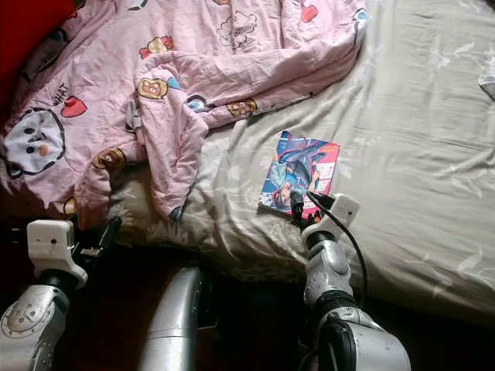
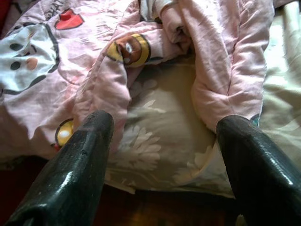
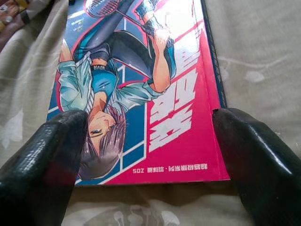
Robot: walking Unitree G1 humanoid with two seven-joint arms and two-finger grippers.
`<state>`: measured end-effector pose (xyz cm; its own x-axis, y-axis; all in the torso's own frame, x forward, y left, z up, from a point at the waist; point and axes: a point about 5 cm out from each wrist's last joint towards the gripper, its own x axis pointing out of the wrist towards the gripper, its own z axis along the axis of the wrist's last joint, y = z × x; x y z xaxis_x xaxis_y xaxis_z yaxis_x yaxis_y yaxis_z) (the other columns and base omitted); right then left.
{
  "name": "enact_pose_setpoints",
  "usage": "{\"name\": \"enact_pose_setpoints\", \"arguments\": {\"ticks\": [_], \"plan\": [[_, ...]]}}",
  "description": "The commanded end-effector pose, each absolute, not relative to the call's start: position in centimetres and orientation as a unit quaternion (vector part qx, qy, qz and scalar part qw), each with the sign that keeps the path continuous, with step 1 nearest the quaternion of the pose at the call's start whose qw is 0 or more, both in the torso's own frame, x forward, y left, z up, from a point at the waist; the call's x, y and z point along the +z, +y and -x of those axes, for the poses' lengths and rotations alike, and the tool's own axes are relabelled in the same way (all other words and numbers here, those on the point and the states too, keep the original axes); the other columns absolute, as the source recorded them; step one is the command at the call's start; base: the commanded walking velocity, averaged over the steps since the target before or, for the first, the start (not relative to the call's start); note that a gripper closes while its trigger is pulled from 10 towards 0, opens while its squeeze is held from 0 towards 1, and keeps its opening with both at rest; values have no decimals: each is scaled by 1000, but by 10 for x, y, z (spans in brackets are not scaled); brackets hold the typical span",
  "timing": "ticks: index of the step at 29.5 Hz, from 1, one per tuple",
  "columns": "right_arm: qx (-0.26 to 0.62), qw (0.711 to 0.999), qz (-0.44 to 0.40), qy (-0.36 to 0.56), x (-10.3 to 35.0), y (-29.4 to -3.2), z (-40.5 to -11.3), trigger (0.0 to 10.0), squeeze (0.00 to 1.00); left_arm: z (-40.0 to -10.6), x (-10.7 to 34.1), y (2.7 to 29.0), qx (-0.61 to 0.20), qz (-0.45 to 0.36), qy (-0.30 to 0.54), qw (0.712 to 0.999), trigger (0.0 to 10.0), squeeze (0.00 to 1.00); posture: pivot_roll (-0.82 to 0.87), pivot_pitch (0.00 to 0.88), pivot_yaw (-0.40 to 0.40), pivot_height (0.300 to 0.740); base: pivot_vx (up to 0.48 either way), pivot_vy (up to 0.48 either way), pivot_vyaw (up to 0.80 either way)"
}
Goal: Clean up the room
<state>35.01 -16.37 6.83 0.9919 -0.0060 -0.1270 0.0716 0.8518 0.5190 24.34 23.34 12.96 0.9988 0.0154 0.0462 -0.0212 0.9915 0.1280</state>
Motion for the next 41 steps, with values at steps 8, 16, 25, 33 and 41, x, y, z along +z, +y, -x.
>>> {"name": "enact_pose_setpoints", "arguments": {"ticks": [8, 16, 25, 33, 41], "plan": [[-42, 947, -300, 105, 44, -160, -335, 10000, 0, -231, 126, 244, 20, -80, 6, 997, 10000, 0, 303, 454, 144, 598, 0, 0, 0], [-53, 945, -308, 98, 42, -162, -333, 10000, 0, -233, 125, 243, 16, -83, 9, 996, 10000, 0, 303, 450, 149, 598, 0, 0, 0], [-63, 944, -310, 90, 41, -167, -331, 10000, 0, -235, 126, 243, 17, -84, 7, 996, 10000, 0, 302, 439, 146, 598, 0, 0, 0], [-69, 943, -315, 84, 39, -167, -328, 10000, 0, -238, 126, 242, 16, -84, 5, 996, 10000, 0, 304, 431, 151, 598, 0, 0, 0], [-70, 944, -318, 59, 45, -170, -331, 10000, 0, -239, 126, 242, 15, -83, 4, 996, 10000, 0, 302, 426, 150, 598, 0, 0, 0]]}}
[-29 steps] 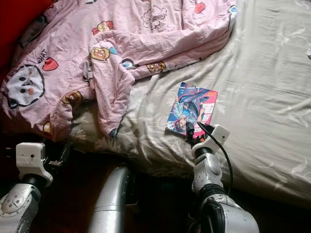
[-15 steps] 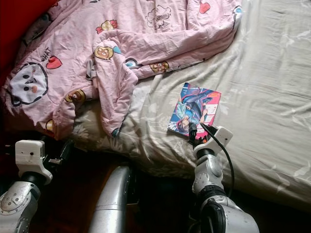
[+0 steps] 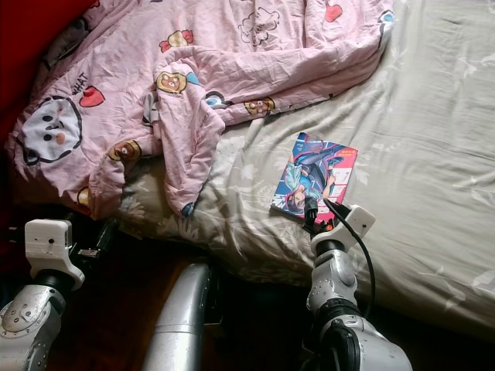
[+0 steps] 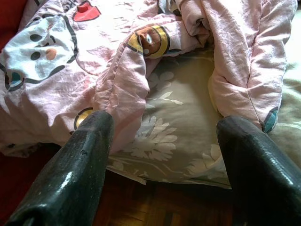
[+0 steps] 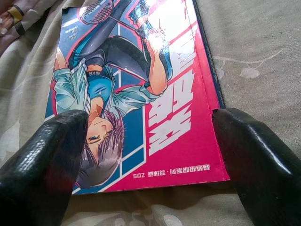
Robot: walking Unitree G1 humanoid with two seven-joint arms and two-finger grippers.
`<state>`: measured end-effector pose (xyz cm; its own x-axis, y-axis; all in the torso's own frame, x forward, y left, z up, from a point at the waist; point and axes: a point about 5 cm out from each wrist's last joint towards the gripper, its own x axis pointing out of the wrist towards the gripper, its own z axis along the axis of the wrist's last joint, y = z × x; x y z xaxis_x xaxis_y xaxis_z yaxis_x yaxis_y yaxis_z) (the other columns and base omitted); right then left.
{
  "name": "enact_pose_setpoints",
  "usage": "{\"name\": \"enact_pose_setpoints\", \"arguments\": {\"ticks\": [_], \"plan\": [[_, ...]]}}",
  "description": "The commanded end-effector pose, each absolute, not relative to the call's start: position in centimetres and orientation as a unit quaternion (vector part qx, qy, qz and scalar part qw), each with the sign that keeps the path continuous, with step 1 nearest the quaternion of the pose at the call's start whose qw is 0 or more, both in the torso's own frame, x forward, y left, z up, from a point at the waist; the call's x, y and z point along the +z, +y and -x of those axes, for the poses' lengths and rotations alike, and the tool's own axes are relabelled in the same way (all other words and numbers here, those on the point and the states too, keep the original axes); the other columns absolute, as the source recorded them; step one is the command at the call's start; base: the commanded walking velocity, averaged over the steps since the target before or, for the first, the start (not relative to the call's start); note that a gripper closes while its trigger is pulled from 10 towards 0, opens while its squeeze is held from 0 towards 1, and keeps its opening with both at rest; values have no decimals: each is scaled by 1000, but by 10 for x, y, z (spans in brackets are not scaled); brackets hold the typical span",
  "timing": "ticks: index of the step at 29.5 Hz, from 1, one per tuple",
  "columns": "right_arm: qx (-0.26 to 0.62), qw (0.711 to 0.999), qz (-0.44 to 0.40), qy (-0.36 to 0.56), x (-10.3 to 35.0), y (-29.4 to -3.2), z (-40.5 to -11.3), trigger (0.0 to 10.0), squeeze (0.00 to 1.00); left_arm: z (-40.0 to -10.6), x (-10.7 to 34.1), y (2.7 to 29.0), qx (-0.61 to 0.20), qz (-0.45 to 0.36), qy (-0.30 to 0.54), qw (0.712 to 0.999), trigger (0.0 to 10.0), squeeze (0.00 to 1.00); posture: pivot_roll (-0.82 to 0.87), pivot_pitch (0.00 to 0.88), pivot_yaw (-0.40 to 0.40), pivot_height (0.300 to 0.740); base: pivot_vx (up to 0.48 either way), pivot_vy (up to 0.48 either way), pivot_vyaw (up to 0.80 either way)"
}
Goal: Clean up the room
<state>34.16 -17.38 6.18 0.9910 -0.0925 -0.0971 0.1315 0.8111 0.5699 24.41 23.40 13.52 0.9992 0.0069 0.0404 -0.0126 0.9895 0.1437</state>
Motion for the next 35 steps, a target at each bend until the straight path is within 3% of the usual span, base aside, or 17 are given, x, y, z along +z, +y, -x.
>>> {"name": "enact_pose_setpoints", "arguments": {"ticks": [1, 19, 35], "plan": [[-69, 944, -318, 54, 47, -171, -332, 10000, 0, -239, 126, 242, 16, -83, 3, 996, 10000, 0, 303, 425, 150, 598, 0, 0, 0], [-92, 938, -334, 31, 48, -179, -330, 10000, 0, -240, 124, 240, 14, -81, 4, 997, 10000, 0, 299, 425, 149, 598, 0, 0, 0], [-88, 926, -358, 85, 32, -169, -322, 10000, 0, -235, 124, 238, 6, -89, 9, 996, 10000, 0, 322, 455, 160, 598, 0, 0, 0]]}}
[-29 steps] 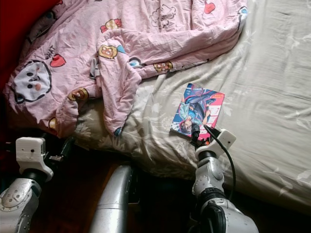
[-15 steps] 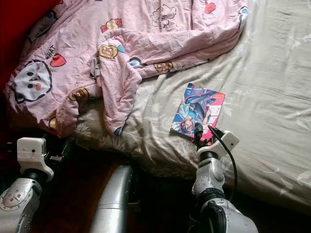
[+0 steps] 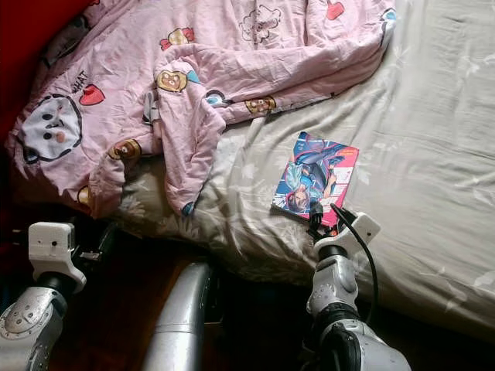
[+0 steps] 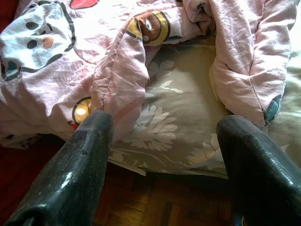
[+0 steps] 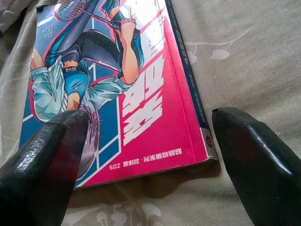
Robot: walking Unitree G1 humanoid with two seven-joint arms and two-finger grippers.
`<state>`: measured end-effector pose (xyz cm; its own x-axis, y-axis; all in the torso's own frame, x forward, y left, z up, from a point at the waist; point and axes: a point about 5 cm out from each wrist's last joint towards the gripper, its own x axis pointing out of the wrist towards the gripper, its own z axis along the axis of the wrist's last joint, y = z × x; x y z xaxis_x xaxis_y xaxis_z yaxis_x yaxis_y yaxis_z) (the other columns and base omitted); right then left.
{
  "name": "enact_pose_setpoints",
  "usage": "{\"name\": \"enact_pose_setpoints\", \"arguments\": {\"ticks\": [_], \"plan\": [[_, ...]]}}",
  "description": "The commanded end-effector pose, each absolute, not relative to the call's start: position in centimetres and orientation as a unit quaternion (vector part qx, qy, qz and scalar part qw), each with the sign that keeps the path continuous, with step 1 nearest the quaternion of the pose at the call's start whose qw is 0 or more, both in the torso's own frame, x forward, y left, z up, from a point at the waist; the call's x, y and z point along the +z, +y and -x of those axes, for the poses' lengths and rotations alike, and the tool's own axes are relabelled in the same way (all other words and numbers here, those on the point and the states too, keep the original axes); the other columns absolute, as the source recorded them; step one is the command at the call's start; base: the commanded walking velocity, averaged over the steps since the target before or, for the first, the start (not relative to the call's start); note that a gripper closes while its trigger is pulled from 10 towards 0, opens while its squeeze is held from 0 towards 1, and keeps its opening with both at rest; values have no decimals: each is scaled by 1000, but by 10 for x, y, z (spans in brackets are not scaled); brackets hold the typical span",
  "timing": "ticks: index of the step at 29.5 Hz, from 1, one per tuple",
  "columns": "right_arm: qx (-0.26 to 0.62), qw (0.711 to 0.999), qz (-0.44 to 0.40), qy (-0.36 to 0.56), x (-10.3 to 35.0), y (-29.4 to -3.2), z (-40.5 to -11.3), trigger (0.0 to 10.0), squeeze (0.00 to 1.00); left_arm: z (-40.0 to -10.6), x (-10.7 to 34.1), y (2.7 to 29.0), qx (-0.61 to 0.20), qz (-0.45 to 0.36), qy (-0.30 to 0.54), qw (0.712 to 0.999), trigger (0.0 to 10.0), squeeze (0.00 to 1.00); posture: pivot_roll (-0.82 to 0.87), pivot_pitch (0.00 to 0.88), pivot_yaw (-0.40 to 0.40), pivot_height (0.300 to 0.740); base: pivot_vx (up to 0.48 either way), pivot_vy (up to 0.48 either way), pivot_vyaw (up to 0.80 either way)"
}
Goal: Clean up the room
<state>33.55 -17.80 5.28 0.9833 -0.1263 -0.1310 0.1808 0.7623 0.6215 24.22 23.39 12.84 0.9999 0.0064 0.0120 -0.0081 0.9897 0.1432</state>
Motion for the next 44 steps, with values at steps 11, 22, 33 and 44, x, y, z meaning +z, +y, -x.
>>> {"name": "enact_pose_setpoints", "arguments": {"ticks": [11, 22, 33, 44], "plan": [[-72, 873, -469, 113, 16, -154, -312, 10000, 0, -228, 128, 242, 0, -106, 14, 994, 10000, 0, 355, 478, 188, 598, 0, 0, 0], [-83, 842, -515, 137, 2, -151, -301, 10000, 0, -222, 129, 245, 1, -113, 21, 993, 10000, 0, 378, 492, 199, 598, 0, 0, 0], [-15, 841, -510, 181, -6, -135, -292, 10000, 0, -221, 130, 246, -2, -119, 26, 993, 10000, 0, 388, 489, 208, 598, 0, 0, 0], [13, 838, -521, 164, -1, -133, -296, 0, 0, -222, 129, 244, -7, -121, 28, 992, 10000, 0, 388, 485, 210, 598, 0, 0, 0]]}}
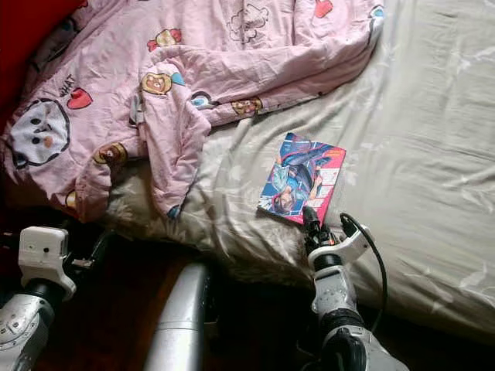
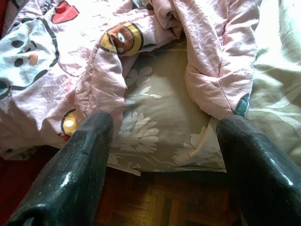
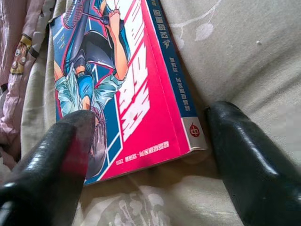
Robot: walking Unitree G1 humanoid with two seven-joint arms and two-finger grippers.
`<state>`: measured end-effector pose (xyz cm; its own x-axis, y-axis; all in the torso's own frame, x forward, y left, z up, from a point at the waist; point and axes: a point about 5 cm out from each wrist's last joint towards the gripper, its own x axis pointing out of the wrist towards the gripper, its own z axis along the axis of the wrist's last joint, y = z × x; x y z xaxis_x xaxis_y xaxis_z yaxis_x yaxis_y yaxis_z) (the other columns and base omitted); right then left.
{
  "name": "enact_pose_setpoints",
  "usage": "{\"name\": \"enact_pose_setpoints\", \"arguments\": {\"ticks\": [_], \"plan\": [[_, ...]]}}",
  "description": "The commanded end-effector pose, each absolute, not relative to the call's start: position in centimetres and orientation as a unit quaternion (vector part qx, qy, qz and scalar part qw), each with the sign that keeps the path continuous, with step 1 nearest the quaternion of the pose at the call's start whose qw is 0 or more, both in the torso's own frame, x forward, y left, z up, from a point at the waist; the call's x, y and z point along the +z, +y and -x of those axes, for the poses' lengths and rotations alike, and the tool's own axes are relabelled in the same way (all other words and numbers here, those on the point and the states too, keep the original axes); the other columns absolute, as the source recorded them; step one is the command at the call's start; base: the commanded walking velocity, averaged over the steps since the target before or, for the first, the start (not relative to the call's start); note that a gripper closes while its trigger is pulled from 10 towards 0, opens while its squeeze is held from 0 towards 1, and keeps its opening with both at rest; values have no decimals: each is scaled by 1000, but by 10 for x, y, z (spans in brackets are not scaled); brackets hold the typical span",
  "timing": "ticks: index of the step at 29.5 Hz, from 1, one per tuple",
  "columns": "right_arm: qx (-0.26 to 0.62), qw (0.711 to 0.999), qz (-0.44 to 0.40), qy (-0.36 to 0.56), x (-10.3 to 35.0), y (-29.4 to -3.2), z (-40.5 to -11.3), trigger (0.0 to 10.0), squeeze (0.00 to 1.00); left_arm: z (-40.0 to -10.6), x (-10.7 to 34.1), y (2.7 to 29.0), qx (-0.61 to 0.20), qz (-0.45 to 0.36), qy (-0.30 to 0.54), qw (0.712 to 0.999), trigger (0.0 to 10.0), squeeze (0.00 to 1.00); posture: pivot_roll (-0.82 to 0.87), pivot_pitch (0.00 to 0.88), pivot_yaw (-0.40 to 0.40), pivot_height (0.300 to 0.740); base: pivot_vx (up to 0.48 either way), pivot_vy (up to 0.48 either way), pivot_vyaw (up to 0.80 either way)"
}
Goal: Clean up the room
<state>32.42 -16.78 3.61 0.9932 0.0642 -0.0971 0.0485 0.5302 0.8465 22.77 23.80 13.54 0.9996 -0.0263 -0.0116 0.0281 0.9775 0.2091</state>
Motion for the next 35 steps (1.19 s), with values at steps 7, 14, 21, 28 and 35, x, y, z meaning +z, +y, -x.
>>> {"name": "enact_pose_setpoints", "arguments": {"ticks": [7, 14, 21, 28, 35], "plan": [[30, 837, -520, 167, 0, -130, -296, 0, 0, -223, 128, 243, -9, -120, 29, 992, 10000, 0, 386, 485, 210, 598, 0, 0, 0], [41, 837, -519, 170, 0, -127, -295, 0, 0, -223, 128, 244, -11, -120, 33, 992, 10000, 0, 386, 487, 212, 598, 0, 0, 0], [44, 836, -518, 172, -1, -126, -295, 0, 0, -223, 127, 244, -11, -120, 33, 992, 10000, 0, 386, 485, 214, 598, 0, 0, 0], [48, 840, -513, 171, 0, -126, -295, 0, 0, -224, 127, 244, -10, -121, 33, 992, 10000, 0, 384, 481, 213, 598, 0, 0, 0], [61, 855, -489, 163, 3, -129, -297, 0, 0, -228, 124, 242, -8, -118, 32, 992, 10000, 0, 363, 472, 195, 598, 0, 0, 0]]}}
